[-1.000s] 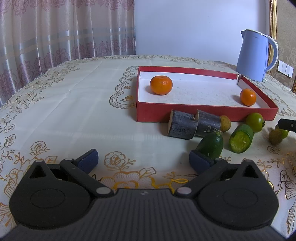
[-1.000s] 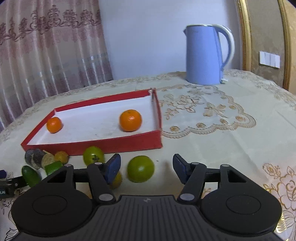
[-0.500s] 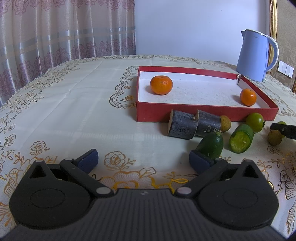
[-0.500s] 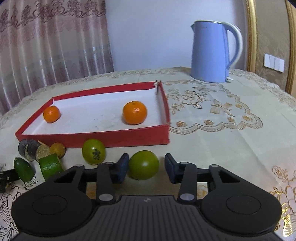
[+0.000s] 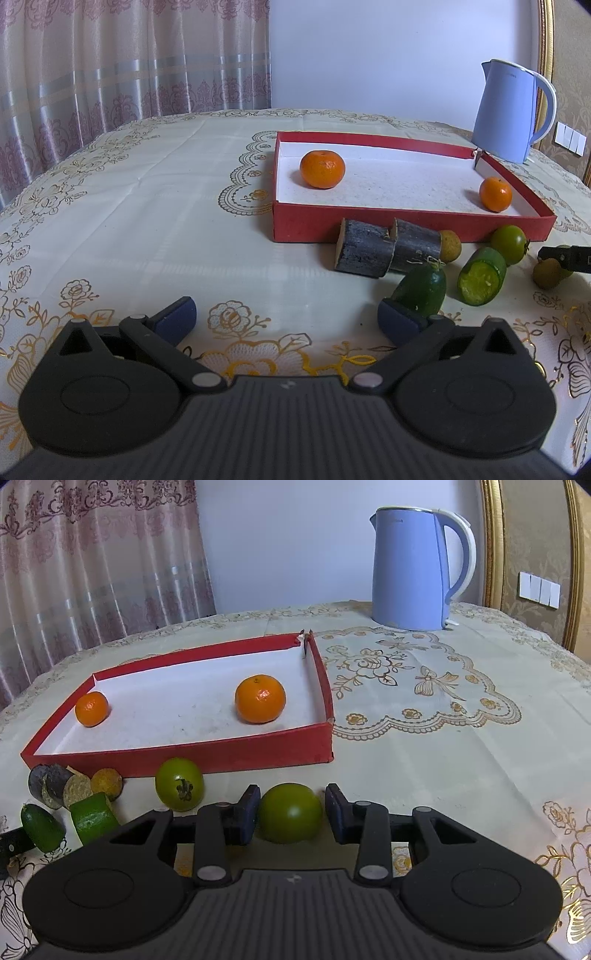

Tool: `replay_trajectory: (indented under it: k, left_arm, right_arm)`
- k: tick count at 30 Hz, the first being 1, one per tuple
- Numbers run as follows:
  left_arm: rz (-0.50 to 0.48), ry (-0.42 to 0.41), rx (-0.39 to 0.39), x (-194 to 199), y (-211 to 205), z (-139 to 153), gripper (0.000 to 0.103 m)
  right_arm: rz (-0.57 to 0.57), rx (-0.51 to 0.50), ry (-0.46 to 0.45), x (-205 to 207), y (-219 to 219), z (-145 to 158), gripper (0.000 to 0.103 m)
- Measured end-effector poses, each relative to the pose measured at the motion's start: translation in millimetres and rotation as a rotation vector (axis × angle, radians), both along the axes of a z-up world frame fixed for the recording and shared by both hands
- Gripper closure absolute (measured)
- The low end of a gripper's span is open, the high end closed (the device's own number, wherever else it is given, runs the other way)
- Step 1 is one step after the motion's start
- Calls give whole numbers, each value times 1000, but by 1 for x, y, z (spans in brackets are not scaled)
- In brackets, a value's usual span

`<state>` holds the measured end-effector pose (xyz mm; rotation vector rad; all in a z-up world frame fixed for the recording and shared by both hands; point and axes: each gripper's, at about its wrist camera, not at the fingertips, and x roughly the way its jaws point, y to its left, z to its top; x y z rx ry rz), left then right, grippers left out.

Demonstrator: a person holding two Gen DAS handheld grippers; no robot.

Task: Organize fruits
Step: 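Carry the green tomato into the tray and open the right gripper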

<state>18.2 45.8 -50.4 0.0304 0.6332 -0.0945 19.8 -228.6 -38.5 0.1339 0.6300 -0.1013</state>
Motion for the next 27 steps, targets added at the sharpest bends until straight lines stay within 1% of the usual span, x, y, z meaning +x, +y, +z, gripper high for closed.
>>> replay_trajectory:
  k: [1, 2, 11, 13, 17, 20, 22, 27]
  left_arm:
    - [0, 0, 0, 0, 0, 0, 0]
    - [0, 0, 0, 0, 0, 0, 0]
    - [0, 1, -1, 0, -1, 0, 0]
    - [0, 1, -1, 0, -1, 0, 0]
    - [0, 1, -1, 0, -1, 0, 0]
    - [0, 1, -3, 0, -1, 0, 0]
    - [0, 1, -3, 0, -1, 0, 0]
    - [0, 1, -4, 0, -1, 0, 0]
  right_arm:
    - [1, -3, 1, 0, 1, 0, 66]
    - [3, 1, 0, 0, 1, 0, 69]
    - [14, 17, -19, -3, -1, 1, 70]
    - [19, 6, -40, -5, 0, 6, 70]
    - [51, -50, -111, -5, 7, 25, 70]
    - [86, -93, -163, 6, 19, 40, 70]
    - [109, -120, -181, 18, 26, 46, 70]
    - [173, -205, -163, 63, 50, 46, 70]
